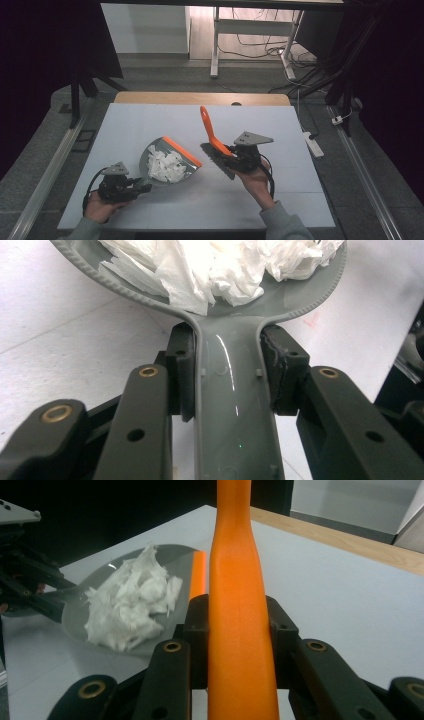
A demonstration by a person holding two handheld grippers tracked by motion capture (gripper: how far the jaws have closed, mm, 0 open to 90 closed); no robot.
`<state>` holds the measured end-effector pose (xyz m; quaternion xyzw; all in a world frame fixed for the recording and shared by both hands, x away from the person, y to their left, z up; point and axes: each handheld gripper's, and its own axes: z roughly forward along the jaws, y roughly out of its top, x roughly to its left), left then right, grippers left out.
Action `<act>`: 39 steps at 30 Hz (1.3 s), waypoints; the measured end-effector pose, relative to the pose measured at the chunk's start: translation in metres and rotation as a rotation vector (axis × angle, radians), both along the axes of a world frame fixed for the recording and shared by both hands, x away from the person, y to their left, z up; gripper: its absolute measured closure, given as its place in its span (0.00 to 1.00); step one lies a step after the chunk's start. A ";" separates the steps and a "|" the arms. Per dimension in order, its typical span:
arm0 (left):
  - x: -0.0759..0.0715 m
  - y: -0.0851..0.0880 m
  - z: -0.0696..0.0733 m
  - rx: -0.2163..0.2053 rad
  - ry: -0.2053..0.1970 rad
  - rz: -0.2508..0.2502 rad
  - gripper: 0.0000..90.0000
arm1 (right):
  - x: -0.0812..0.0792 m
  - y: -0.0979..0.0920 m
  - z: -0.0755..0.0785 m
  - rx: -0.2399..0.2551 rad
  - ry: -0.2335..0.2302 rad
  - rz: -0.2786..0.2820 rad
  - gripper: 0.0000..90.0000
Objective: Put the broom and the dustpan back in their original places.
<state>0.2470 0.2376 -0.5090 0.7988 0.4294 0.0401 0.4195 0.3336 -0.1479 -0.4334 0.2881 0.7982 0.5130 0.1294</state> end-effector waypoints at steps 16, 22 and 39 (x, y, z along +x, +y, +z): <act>-0.009 0.001 -0.002 -0.050 0.019 0.268 0.68 | -0.018 -0.069 -0.016 0.052 0.086 -0.086 0.78; -0.007 -0.003 -0.008 -0.040 0.035 0.371 0.68 | -0.019 -0.087 -0.033 0.072 0.177 -0.124 0.78; 0.005 -0.006 -0.028 0.020 0.115 0.528 0.68 | -0.002 -0.090 -0.068 0.018 0.340 -0.206 0.78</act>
